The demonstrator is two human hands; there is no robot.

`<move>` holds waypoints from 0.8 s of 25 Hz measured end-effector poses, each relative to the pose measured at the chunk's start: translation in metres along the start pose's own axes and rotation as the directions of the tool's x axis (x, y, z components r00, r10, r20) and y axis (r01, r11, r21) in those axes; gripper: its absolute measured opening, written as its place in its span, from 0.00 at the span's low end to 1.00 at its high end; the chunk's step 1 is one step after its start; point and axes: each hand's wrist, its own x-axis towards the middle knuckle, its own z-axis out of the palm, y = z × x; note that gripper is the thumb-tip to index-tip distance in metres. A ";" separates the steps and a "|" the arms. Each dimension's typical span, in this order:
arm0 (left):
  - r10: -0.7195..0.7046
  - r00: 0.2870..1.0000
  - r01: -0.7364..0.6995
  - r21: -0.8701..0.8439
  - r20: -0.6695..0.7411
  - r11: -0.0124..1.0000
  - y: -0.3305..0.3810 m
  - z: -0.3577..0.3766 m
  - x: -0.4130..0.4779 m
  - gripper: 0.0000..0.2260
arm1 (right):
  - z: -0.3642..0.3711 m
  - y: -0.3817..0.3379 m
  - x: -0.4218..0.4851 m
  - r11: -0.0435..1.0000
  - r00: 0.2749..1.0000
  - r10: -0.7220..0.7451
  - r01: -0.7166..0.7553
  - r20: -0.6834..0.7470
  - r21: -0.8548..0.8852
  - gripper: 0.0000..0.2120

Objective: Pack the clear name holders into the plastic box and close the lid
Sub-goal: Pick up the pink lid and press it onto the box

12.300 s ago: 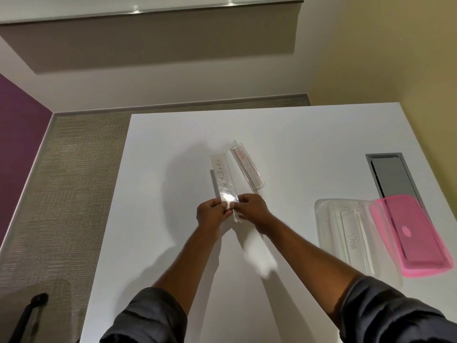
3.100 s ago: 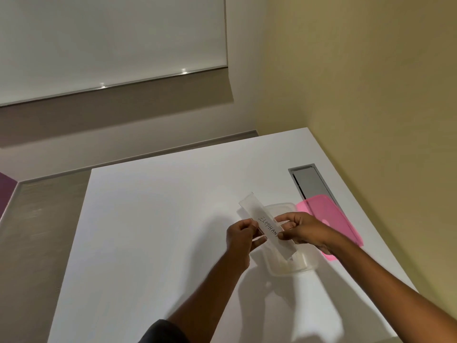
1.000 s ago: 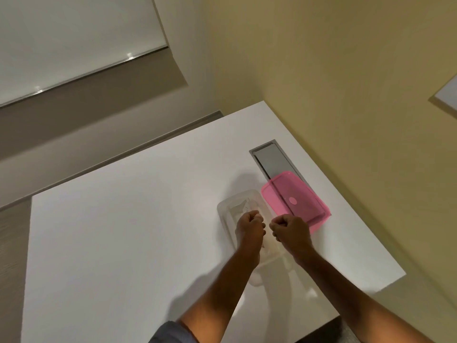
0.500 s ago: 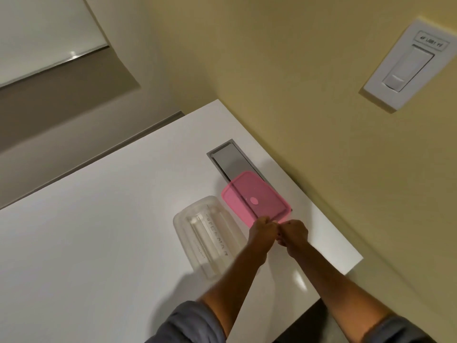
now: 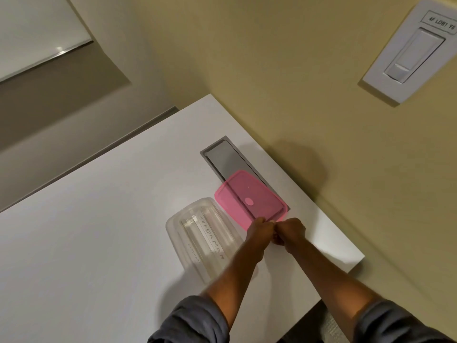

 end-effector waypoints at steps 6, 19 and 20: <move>0.006 1.000 -0.007 -0.082 -0.010 0.997 0.006 0.000 -0.004 0.09 | -0.003 0.006 -0.009 0.931 0.988 0.089 -0.037 -0.128 0.363 0.11; -0.031 0.990 -0.063 -0.622 -0.139 0.781 0.054 -0.022 -0.069 0.41 | -0.013 0.019 -0.061 0.770 0.701 -0.600 0.636 -0.385 -0.043 0.09; -0.049 0.986 -0.064 -0.635 -0.159 0.770 0.053 -0.023 -0.072 0.39 | -0.013 0.019 -0.064 0.729 0.656 -0.661 0.676 -0.365 -0.104 0.08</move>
